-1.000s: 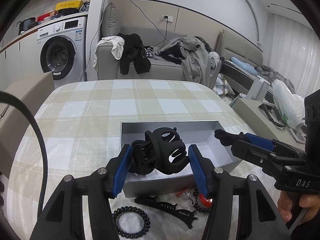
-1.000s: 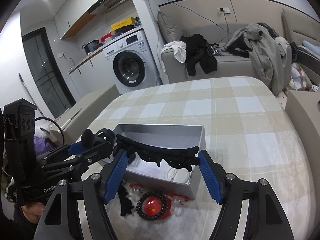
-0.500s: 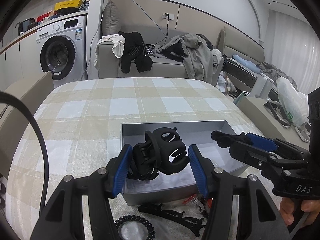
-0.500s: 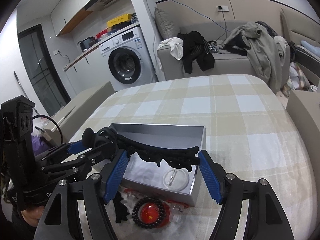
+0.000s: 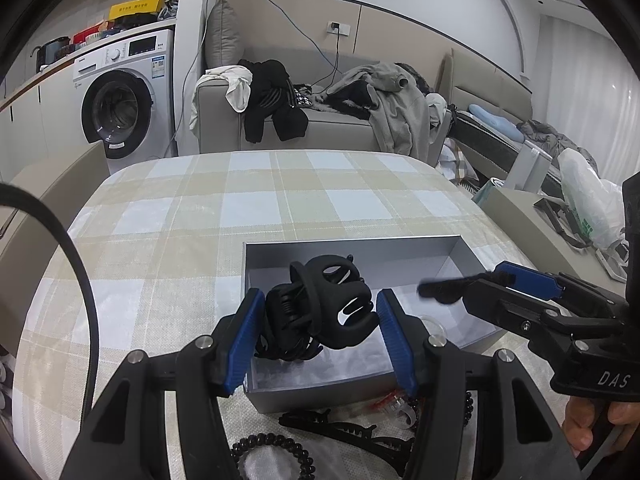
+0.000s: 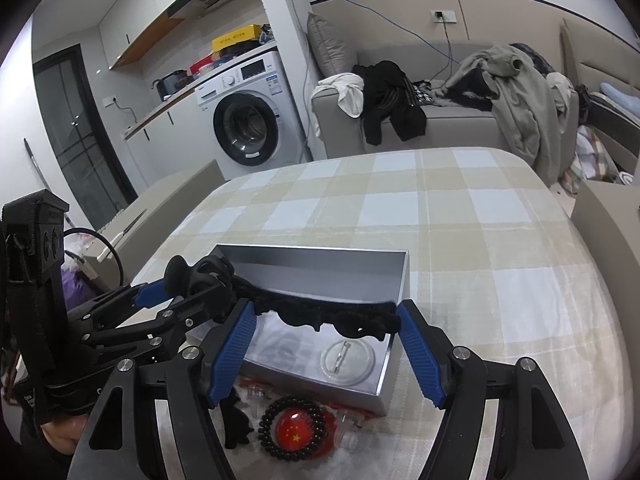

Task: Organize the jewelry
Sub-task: 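Open both tools to drop the clips into the grey box, then withdraw both tools and move the right tool toward the clear red-capped vial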

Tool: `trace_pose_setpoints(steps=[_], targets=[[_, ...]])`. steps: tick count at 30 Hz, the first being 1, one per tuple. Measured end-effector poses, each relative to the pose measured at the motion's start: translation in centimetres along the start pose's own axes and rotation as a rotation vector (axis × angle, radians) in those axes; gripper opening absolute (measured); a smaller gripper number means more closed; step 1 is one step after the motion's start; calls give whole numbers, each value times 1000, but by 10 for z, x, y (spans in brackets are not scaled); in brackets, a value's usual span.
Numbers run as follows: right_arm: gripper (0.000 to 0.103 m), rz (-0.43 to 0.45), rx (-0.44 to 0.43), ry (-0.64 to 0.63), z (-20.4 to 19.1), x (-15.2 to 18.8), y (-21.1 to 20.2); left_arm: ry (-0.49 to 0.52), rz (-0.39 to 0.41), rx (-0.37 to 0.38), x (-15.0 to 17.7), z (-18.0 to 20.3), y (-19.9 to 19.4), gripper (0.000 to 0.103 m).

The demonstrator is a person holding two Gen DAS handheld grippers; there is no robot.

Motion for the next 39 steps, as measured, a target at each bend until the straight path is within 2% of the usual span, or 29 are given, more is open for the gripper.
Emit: trace_pose_setpoints(steps=[3,8,14,15,17,19,22,35,39], targets=[[73,5,-13,-11,-3,0,-2,-3,0,2,0,0,0,52],[82,16,-6,-26,-3,2,-9,-7,0,7,1,0,-2,52],[94,32,23,-26,6,6,-21,1,-45,4,5,4,-4,53],[96,34,31,-28,8,7,-22,6,-47,2,6,4,-5,56],[98,35,51,-30,13,11,-27,18,-34,9,7,6,-9,76],[99,28,58,-27,17,16,-29,21,-14,-6,7,7,-14,91],[100,25,67,-30,21,22,-34,22,9,-18,6,7,-22,100],[103,-42,51,-66,14,45,-38,-19,31,-59,25,-1,-52,101],[103,-68,53,-68,12,54,-32,-6,25,-100,35,-3,-54,101]])
Point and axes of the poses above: each gripper's, at about its wrist camera, not at the fingertips, and y roughly the way its jaws point, z to its right, x to its underside, the point moved 6 cm from there along y, roughly the way its jaws point, and after that the axes turned 13 degrees about x, right-handed, at the moved point
